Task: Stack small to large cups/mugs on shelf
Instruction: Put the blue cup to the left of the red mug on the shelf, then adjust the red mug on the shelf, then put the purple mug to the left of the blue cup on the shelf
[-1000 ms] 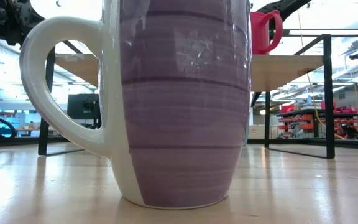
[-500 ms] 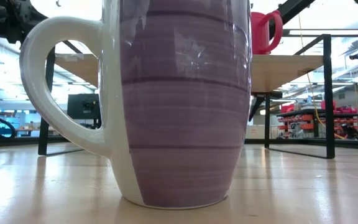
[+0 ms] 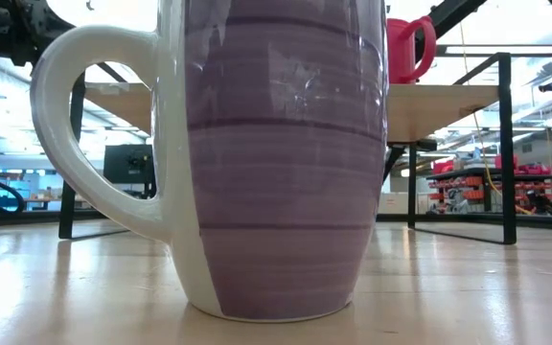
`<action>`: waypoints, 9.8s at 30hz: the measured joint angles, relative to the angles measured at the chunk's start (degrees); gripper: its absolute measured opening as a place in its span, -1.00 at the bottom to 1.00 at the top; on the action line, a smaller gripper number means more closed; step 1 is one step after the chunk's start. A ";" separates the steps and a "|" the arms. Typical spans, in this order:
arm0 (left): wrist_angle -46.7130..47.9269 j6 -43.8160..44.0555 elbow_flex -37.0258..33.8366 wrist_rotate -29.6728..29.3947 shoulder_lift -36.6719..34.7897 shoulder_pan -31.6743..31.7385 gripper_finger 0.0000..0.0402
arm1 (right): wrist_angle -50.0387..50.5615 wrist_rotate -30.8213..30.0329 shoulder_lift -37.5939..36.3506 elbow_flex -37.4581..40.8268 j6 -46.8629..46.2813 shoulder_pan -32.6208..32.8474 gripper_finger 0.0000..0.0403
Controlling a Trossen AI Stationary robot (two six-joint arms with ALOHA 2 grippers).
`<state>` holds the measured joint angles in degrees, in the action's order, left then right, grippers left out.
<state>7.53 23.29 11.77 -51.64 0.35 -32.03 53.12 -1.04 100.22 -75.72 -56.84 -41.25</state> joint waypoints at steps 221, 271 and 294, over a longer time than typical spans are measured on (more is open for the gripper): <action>2.34 7.50 0.00 0.87 0.02 -0.02 -0.86 | 36.78 -2.08 12.16 -58.17 21.10 39.50 -0.44; 2.08 8.06 0.00 2.40 0.02 -0.02 -0.85 | 36.96 -7.74 -6.64 -26.11 1.06 44.85 -0.96; -15.18 5.00 -0.02 22.30 3.56 -0.04 -0.80 | 36.92 -19.19 -12.57 -41.10 -13.15 54.21 -0.95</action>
<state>-7.65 28.29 11.75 -29.34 3.90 -32.08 90.04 -20.23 87.65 -116.82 -69.99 12.96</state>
